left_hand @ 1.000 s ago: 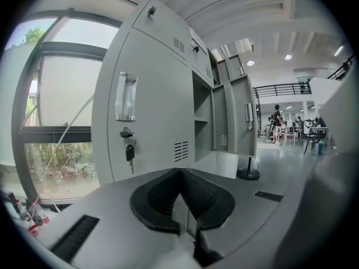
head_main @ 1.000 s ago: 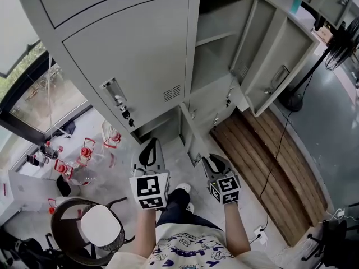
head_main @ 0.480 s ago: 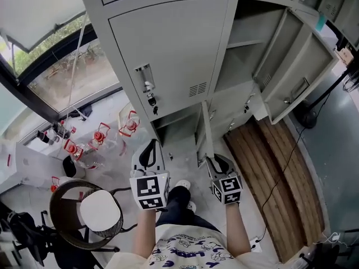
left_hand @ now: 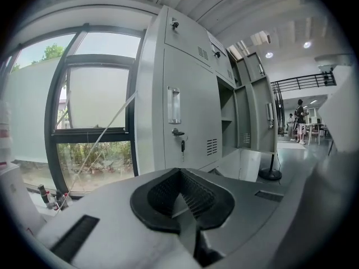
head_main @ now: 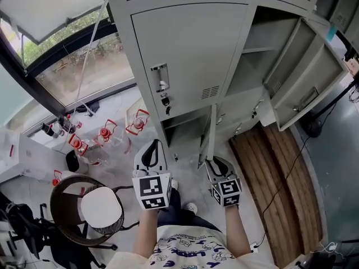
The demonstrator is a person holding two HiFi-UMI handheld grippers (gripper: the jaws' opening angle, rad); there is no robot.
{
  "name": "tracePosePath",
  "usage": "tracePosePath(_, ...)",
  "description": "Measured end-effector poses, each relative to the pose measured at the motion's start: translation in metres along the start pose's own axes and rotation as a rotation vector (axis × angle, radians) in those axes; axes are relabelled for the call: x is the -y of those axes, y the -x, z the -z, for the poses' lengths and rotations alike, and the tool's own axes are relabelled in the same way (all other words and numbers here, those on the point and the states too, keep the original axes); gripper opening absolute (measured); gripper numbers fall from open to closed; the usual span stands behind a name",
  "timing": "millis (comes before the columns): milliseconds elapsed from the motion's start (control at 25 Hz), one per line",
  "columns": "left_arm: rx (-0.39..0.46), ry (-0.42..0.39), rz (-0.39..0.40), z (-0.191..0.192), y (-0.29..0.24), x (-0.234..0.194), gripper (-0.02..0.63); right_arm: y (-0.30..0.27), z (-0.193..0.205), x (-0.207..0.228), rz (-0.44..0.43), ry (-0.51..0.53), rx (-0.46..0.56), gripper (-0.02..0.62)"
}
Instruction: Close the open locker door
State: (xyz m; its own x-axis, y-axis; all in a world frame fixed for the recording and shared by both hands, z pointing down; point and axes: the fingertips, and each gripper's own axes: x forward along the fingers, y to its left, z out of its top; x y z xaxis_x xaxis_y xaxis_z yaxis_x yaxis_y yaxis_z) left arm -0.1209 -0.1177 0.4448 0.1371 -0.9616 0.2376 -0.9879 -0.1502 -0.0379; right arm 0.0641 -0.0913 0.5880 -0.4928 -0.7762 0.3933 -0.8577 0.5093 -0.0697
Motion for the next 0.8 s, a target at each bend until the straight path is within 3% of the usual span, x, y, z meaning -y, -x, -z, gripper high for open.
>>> tracePosePath(800,0.011,0.026,-0.045,0.001,0.000,-0.065,0.003,-0.049,-0.015,-0.049,-0.030,0.075,-0.032,0.094)
